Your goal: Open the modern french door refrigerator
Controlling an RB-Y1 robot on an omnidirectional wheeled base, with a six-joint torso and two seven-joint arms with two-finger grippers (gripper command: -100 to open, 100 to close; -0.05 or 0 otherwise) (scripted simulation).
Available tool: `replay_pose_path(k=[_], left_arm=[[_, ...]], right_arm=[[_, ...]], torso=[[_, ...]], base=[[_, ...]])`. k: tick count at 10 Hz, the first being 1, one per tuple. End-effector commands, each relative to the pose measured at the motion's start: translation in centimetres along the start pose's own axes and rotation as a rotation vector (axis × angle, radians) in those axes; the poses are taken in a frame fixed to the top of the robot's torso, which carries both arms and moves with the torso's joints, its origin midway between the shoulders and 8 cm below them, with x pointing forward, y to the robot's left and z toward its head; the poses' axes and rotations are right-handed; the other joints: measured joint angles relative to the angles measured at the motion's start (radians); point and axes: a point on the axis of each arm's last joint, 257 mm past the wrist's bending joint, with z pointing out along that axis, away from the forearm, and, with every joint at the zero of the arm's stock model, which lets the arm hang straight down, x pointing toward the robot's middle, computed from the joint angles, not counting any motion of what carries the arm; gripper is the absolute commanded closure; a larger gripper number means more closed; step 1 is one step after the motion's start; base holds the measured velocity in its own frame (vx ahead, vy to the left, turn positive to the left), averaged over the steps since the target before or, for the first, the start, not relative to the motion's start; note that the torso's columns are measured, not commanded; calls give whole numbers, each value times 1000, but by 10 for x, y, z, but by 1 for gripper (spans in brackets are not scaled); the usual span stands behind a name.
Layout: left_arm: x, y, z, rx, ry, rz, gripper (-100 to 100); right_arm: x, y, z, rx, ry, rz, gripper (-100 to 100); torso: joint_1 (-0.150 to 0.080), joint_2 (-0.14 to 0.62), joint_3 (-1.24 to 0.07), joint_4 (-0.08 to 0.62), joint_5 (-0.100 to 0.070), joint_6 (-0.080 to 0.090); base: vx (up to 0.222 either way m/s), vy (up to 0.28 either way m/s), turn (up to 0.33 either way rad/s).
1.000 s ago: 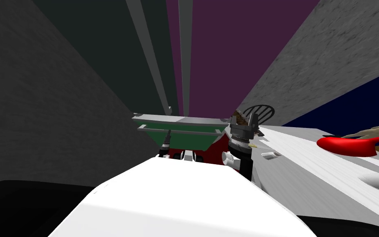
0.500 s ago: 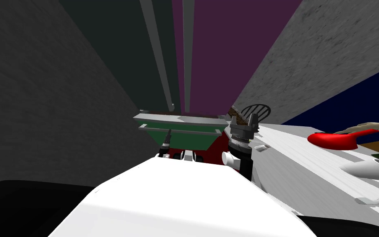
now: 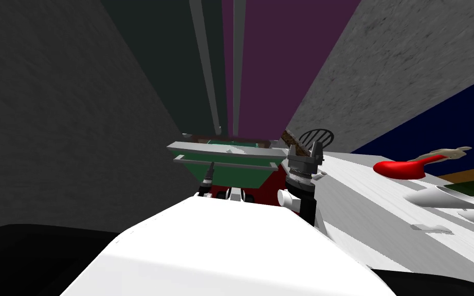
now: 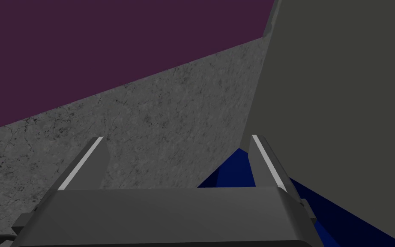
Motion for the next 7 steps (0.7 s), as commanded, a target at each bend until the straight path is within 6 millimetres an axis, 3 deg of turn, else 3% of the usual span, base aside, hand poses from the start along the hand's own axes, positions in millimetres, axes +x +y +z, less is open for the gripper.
replay_pose_path(k=[1,7], left_arm=[[0,1,-5,-7,5,0,100],[1,-3,-13,-5,14,-3,100]], right_arm=[[0,0,0,0,0,0,0],[0,0,0,0,0,0,0]], torso=[[-1,3,2,-1,1,1],[-1,5,3,0,1,1]], base=[[-155,-3,27],[-150,-8,20]])
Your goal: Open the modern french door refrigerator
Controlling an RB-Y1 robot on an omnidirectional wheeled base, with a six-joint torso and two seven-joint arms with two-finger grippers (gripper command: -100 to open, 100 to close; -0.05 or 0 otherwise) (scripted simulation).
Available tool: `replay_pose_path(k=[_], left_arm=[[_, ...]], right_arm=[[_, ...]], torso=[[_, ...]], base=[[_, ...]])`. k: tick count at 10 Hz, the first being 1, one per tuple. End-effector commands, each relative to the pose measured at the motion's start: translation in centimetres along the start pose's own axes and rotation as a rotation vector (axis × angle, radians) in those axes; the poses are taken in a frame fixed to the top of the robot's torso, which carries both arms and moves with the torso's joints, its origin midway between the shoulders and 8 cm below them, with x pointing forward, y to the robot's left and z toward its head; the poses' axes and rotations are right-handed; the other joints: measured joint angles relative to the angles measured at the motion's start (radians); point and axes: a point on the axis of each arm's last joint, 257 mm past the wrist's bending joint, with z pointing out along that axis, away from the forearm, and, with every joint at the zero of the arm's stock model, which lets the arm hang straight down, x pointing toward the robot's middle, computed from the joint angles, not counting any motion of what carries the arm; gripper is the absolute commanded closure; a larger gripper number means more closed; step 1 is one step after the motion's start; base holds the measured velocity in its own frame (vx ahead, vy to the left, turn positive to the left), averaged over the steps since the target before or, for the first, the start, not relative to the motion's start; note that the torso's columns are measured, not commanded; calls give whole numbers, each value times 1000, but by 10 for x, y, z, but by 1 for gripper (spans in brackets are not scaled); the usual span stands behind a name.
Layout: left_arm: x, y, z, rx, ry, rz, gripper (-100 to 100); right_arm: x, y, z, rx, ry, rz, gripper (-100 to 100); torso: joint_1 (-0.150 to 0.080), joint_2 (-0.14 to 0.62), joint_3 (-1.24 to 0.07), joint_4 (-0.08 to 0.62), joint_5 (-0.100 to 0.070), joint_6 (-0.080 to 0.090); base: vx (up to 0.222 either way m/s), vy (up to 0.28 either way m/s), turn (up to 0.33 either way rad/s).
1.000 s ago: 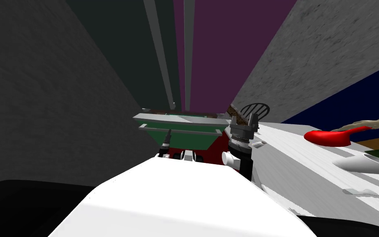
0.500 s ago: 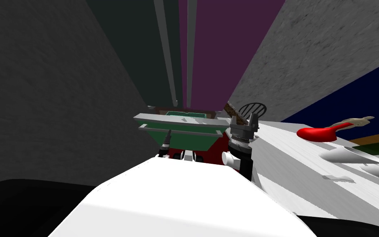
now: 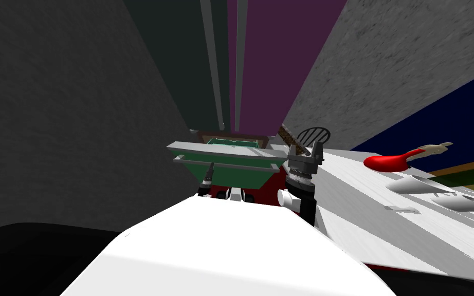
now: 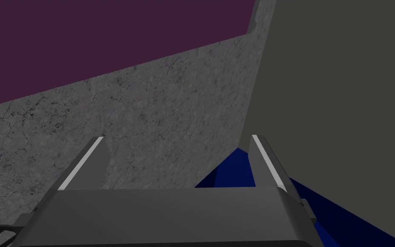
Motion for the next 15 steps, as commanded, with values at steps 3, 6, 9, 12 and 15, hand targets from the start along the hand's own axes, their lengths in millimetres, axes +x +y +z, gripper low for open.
replay_pose_path(k=[3,6,9,12,15], left_arm=[[-4,-5,24,7,8,-3,-100],[-8,-9,51,4,13,-4,-100],[-12,-15,77,6,17,-6,-100],[-10,-3,72,-32,25,-11,0],[-9,3,67,-52,28,-12,0]], right_arm=[[0,0,0,0,0,0,0],[0,0,0,0,0,0,0],[0,0,0,0,0,0,0],[0,0,0,0,0,0,0],[0,0,0,0,0,0,0]], torso=[[0,-4,-2,1,-1,0],[-1,-3,-2,2,-2,1],[-3,7,3,8,-4,-1],[-4,9,4,10,-6,-1],[-2,2,0,5,-3,0]], base=[[-148,-6,26],[-44,-17,13],[-64,-14,12],[-34,-9,2],[0,0,0]])
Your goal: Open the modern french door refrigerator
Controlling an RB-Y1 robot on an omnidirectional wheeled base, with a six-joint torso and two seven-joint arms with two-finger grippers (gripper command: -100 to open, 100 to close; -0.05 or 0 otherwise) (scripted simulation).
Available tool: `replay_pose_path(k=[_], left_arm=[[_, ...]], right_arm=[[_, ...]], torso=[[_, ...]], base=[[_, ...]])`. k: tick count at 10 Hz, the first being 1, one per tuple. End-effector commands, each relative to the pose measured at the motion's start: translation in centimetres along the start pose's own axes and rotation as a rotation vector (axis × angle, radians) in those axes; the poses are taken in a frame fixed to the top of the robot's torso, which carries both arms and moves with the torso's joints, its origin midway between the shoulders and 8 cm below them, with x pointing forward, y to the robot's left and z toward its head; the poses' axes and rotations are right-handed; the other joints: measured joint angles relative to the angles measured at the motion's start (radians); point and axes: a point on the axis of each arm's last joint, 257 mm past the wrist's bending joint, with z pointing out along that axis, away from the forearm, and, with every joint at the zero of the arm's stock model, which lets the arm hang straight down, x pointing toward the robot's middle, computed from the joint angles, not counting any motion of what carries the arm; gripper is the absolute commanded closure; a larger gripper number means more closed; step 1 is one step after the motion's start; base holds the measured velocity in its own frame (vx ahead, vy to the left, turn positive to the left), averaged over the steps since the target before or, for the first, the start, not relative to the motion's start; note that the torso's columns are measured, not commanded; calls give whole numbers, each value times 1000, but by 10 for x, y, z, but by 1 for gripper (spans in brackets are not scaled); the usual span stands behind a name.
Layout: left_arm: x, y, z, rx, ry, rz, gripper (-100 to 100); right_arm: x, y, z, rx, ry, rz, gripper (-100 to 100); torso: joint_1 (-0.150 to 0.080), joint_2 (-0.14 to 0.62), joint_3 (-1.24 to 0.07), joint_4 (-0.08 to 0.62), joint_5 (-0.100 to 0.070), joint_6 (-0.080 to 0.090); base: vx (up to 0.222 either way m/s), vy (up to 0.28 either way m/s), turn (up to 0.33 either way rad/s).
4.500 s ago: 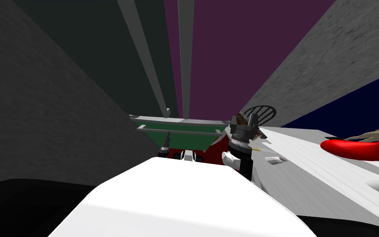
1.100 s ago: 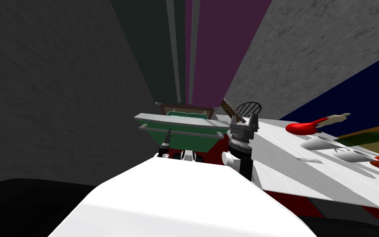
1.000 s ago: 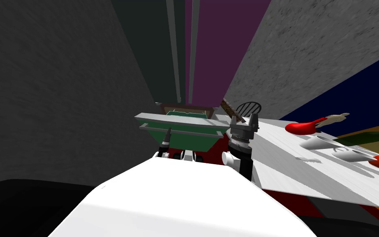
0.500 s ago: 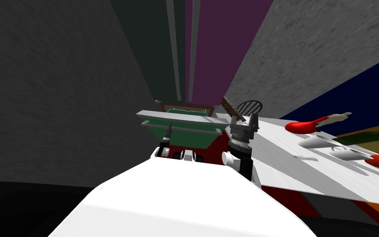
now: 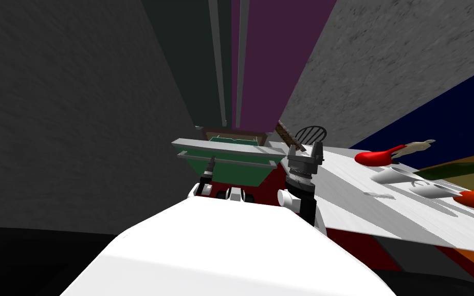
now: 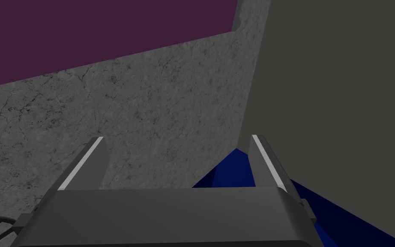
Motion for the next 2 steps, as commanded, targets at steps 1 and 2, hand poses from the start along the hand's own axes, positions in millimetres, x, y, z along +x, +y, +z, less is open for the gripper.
replay_pose_path(k=[1,2], left_arm=[[0,1,-1,-3,0,0,0],[0,2,-1,-5,1,0,0]], right_arm=[[0,0,0,0,0,0,0],[0,0,0,0,0,0,0]], torso=[[1,-1,0,-1,1,0],[1,-1,0,-1,1,0]], base=[[0,0,0],[0,0,0]])
